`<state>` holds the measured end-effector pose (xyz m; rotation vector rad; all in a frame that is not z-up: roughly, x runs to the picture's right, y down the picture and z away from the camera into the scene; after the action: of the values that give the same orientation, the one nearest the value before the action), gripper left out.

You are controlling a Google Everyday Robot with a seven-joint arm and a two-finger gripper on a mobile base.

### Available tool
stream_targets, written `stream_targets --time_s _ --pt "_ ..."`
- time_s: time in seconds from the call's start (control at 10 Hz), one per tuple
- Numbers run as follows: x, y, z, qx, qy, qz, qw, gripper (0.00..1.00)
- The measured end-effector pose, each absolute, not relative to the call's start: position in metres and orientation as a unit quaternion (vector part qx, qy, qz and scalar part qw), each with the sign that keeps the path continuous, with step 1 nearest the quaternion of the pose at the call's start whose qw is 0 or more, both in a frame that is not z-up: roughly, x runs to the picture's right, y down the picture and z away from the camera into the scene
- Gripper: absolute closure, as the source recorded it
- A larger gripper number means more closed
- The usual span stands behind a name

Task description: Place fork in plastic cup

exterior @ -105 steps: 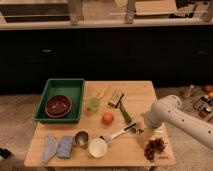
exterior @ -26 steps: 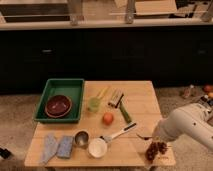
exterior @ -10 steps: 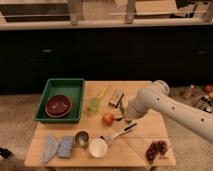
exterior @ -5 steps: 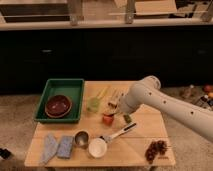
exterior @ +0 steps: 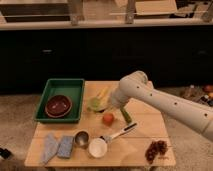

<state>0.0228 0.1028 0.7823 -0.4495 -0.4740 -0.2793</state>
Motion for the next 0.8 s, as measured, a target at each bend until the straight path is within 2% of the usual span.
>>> stream_targets --time_s 0.8 --pt "-0.046 0.079 0.824 -0.224 -0.268 -0.181 0.919 1.0"
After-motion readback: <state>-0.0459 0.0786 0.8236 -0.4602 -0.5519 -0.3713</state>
